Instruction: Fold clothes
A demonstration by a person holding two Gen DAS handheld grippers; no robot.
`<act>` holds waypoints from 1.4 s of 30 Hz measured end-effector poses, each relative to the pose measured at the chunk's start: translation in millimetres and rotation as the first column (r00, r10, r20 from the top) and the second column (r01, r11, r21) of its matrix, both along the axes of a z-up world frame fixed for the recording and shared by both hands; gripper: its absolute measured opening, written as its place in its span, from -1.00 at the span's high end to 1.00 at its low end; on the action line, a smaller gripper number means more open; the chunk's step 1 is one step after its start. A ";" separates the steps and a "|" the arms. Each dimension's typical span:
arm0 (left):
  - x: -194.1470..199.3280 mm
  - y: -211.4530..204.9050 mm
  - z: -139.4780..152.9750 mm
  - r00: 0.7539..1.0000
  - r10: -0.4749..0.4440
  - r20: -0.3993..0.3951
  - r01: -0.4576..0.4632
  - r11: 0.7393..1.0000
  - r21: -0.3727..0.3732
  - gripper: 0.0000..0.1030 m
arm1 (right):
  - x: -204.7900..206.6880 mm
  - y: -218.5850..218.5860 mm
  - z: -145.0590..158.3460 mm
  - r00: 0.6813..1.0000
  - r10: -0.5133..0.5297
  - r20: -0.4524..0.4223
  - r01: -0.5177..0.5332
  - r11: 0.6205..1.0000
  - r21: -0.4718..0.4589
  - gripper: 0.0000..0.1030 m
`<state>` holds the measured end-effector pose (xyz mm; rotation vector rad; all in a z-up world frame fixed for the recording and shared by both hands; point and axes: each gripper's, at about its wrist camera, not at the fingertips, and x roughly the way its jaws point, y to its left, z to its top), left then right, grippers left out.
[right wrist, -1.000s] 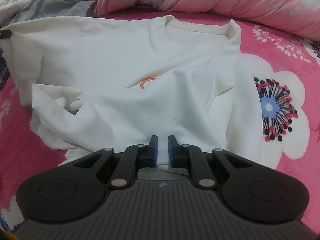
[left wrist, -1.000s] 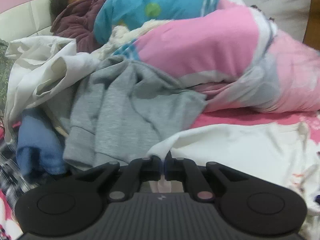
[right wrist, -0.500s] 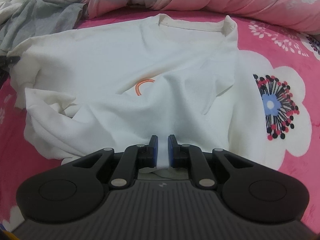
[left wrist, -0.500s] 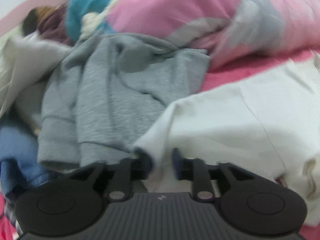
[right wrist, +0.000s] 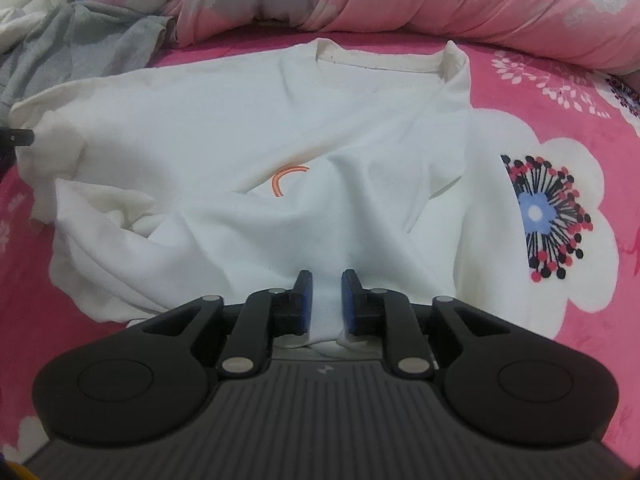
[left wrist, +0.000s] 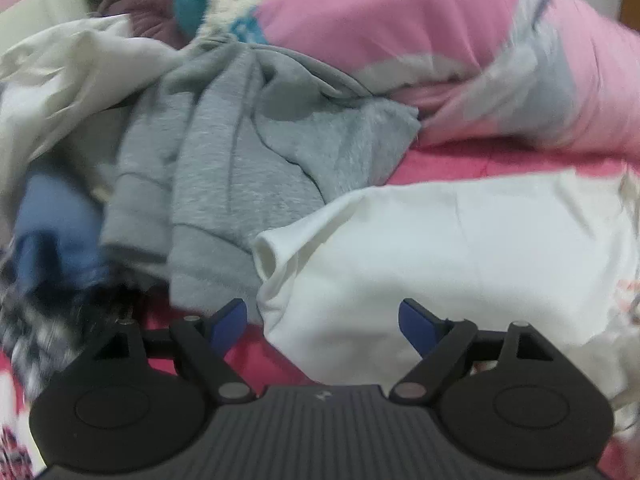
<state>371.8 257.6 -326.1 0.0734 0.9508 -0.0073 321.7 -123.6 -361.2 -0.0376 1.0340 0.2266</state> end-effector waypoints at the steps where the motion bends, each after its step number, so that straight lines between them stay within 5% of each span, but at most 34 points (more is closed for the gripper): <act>1: -3.7 -0.2 6.3 1.000 0.016 0.006 -0.016 1.000 -0.011 -0.67 | -1.5 -1.4 2.2 1.000 -0.002 0.005 0.002 1.000 0.008 0.41; 8: -24.3 -25.0 41.9 0.993 0.028 0.118 -0.023 0.999 -0.041 -0.75 | -20.0 -2.6 33.2 0.991 0.105 0.083 -0.109 0.993 0.038 0.09; 12: -34.2 -56.1 32.4 0.995 -0.037 0.092 0.044 0.996 -0.076 -0.76 | -31.8 12.8 49.6 0.962 0.235 0.135 -0.244 0.968 0.056 -0.03; 16: -44.3 -94.2 10.6 0.988 -0.151 0.044 0.154 0.985 -0.084 -0.73 | -38.6 43.1 51.8 0.903 0.394 0.170 -0.402 0.916 0.011 -0.04; 22: -54.3 -127.2 -6.9 0.972 -0.233 0.011 0.233 0.969 -0.076 -0.62 | -39.8 86.8 34.7 0.789 0.591 0.166 -0.559 0.803 -0.204 0.07; 23: -55.9 -126.1 -7.4 0.972 -0.235 0.013 0.235 0.969 -0.079 -0.62 | -37.0 88.2 33.2 0.791 0.588 0.167 -0.556 0.806 -0.205 0.15; 25: -59.0 -124.1 -8.5 0.971 -0.238 0.015 0.239 0.967 -0.085 -0.62 | -30.6 88.4 31.7 0.804 0.570 0.168 -0.541 0.819 -0.192 0.86; 26: -60.4 -122.9 -9.1 0.971 -0.240 0.015 0.240 0.967 -0.087 -0.62 | -27.3 87.7 31.4 0.814 0.557 0.166 -0.530 0.828 -0.181 0.95; 35: -69.7 -121.0 -18.2 0.957 -0.287 -0.041 0.282 0.954 -0.103 -0.62 | -11.0 33.7 71.8 0.937 0.262 0.230 -0.284 0.956 0.070 0.95; 42: -74.2 -159.9 -40.2 0.932 -0.355 -0.066 0.353 0.934 -0.050 -0.62 | 5.9 -29.3 93.3 0.966 -0.029 0.256 -0.047 0.958 0.283 0.95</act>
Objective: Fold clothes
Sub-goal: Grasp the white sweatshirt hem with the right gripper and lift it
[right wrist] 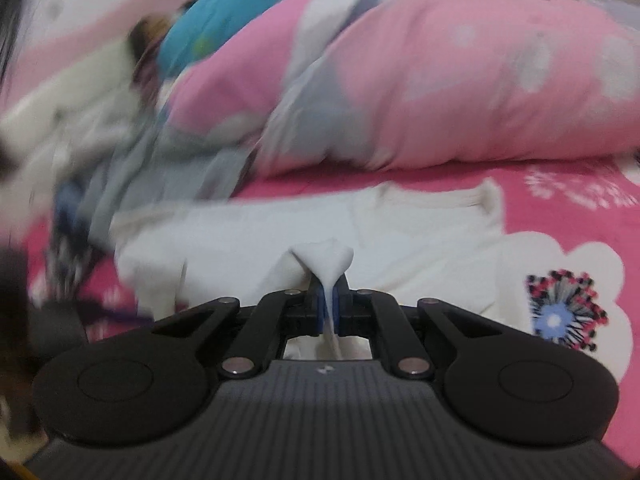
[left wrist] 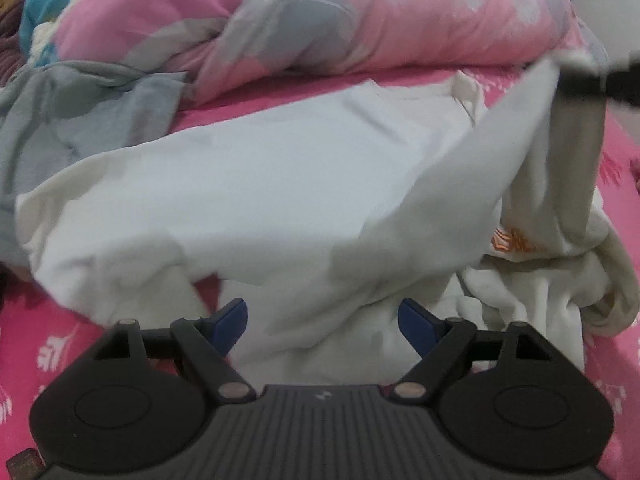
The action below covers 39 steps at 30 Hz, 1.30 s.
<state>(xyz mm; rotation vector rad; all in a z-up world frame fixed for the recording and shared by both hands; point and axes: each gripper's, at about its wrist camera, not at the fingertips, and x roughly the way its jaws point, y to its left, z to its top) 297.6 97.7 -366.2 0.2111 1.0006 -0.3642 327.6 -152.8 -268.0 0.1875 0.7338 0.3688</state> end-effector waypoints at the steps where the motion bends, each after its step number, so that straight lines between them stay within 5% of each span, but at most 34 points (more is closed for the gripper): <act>1: -0.4 -5.0 -3.1 1.000 -0.005 0.000 0.005 1.000 0.006 -0.62 | 2.6 -8.9 2.4 1.000 -0.028 0.006 0.028 0.999 0.018 0.95; 5: 0.8 -19.8 -14.7 1.000 0.005 -0.007 -0.005 0.999 0.033 -0.61 | 12.2 -44.6 13.2 0.992 -0.121 0.029 0.119 0.990 0.070 0.95; 12: 7.5 -37.5 -30.0 0.999 0.055 -0.003 -0.054 0.989 0.136 -0.53 | 27.1 -99.2 29.6 0.975 -0.203 0.092 0.200 0.979 0.038 0.95; 27: 19.3 -47.9 -43.1 0.991 0.135 -0.008 -0.129 0.965 0.229 -0.54 | 66.4 -212.7 37.4 0.915 -0.375 0.151 0.378 0.926 0.006 0.95; 39: 23.5 -57.0 -47.5 0.994 0.105 0.001 -0.102 0.959 0.264 -0.57 | 75.6 -282.5 23.5 0.806 -0.563 0.184 0.578 0.815 -0.033 0.95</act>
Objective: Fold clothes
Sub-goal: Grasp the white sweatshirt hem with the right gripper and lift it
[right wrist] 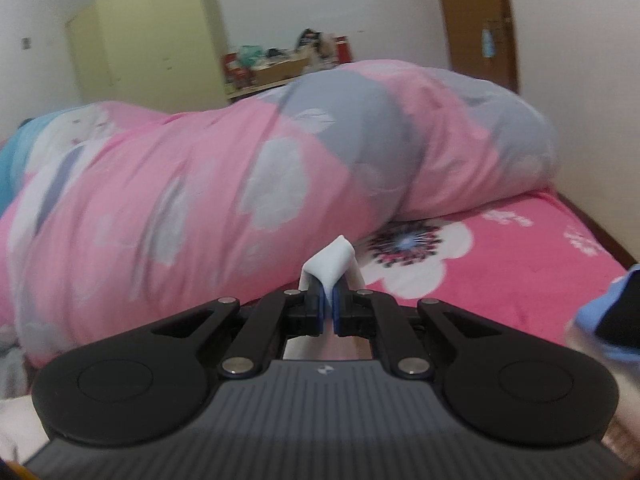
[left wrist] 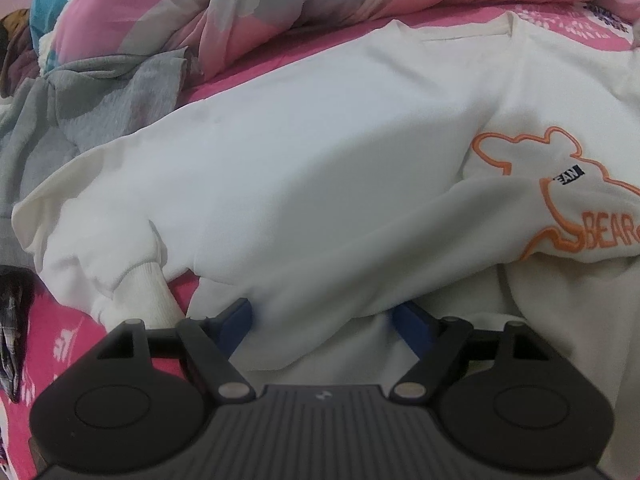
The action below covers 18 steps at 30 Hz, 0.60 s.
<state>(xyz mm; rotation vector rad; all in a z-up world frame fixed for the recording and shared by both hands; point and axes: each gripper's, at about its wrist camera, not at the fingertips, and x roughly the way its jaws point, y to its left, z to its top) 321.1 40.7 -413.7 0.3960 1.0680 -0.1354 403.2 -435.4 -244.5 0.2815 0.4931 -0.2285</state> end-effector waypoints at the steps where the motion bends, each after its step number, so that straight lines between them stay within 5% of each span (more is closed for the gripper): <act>1: 0.4 -0.4 -0.1 1.000 -0.003 0.000 0.003 1.000 0.003 -0.57 | 1.4 -5.4 -1.8 1.000 -0.013 0.000 0.013 1.000 -0.007 0.95; 10: 1.4 -4.1 -3.1 0.999 -0.040 0.016 0.039 0.999 0.030 -0.59 | 27.4 -36.0 -47.5 0.993 -0.079 -0.091 0.069 0.991 -0.114 0.95; 14: 1.9 -7.1 -3.9 0.999 -0.040 0.017 0.039 0.999 0.033 -0.59 | 45.8 -39.1 -92.2 0.974 -0.044 -0.221 0.020 0.994 -0.111 0.94; 18: 2.2 -9.8 -4.6 0.999 -0.041 0.021 0.041 0.998 0.038 -0.61 | 54.9 -31.2 -142.8 0.922 -0.015 -0.388 -0.037 0.991 -0.128 0.89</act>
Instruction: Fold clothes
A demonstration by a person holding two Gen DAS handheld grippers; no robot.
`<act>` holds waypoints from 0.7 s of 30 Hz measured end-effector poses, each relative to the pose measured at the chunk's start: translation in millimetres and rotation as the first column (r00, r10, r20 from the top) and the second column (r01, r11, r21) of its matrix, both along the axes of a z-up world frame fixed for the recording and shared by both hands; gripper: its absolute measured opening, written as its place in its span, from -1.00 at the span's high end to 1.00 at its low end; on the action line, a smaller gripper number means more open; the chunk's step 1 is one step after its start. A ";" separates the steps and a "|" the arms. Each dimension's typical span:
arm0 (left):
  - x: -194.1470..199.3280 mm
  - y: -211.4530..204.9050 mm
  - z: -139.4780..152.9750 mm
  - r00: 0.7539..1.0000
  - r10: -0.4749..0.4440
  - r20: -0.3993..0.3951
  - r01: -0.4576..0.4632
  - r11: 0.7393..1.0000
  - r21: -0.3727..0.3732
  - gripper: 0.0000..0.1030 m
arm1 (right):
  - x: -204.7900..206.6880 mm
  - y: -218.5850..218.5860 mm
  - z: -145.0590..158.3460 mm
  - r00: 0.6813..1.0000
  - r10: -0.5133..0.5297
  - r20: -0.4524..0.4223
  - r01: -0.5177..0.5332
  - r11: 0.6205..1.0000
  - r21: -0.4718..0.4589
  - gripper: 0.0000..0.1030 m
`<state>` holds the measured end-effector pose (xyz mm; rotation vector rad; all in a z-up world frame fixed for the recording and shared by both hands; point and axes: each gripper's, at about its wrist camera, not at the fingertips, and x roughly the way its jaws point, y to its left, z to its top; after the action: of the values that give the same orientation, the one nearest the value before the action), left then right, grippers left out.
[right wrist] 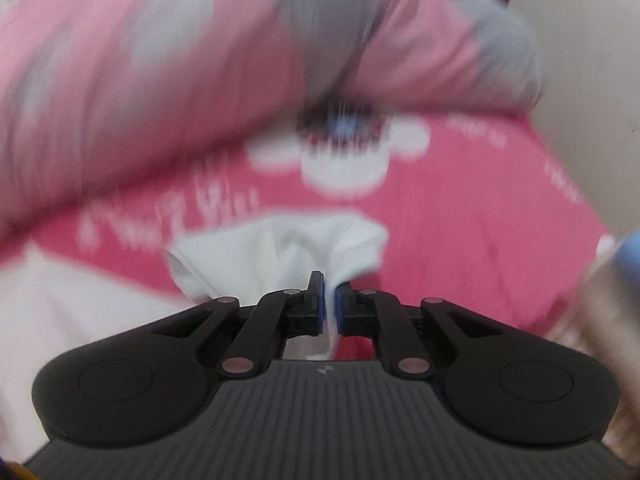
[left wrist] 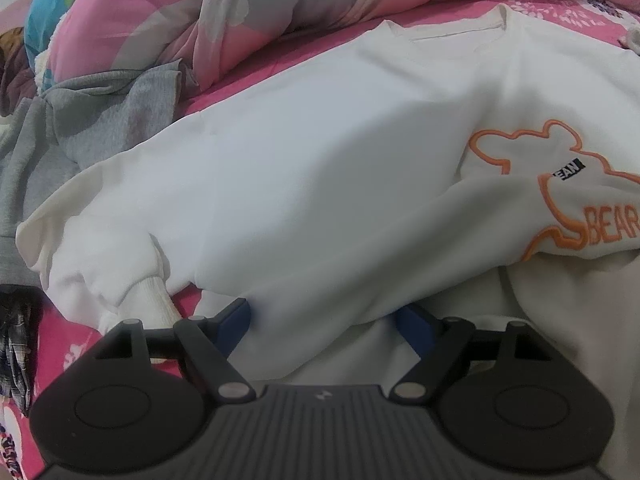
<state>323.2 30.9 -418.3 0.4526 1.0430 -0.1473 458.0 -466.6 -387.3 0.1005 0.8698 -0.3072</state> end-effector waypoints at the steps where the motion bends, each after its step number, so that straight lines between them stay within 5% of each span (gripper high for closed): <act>1: -0.1 -1.2 -0.4 1.000 0.000 0.001 0.000 1.000 0.001 -0.62 | -0.8 3.0 -10.7 1.000 -0.001 -0.031 0.001 1.000 -0.013 0.89; 6: -0.1 1.7 0.1 1.000 -0.014 0.008 0.014 1.000 -0.002 -0.65 | -9.8 20.5 -27.8 0.999 0.004 -0.045 -0.010 0.991 -0.131 0.80; 8: -0.8 3.8 1.8 1.000 -0.022 0.016 0.022 1.000 -0.009 -0.65 | -9.4 22.4 -23.0 0.997 -0.023 -0.073 0.011 0.986 -0.164 0.53; 10: -1.8 5.1 4.0 0.999 -0.029 0.026 0.029 0.999 -0.015 -0.64 | -12.8 18.5 -14.2 0.994 -0.067 -0.090 0.051 0.985 -0.167 -0.08; 11: -2.4 5.7 5.0 0.999 -0.032 0.030 0.033 0.999 -0.018 -0.64 | -17.3 15.5 -8.4 0.992 -0.091 -0.092 0.076 0.985 -0.156 -0.16; 16: -5.0 10.4 11.2 0.998 -0.051 0.043 0.053 0.998 -0.044 -0.64 | -58.9 16.6 20.6 0.987 -0.153 -0.054 0.150 0.987 -0.054 -0.39; 21: -8.0 22.0 25.6 0.997 -0.056 0.051 0.061 0.993 -0.105 -0.64 | -97.7 59.2 48.0 0.995 -0.086 -0.047 0.086 0.996 0.004 -0.39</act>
<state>315.2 52.9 -392.7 0.3884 0.9698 -0.2421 360.4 -407.4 -339.2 0.1369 0.9147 -0.3885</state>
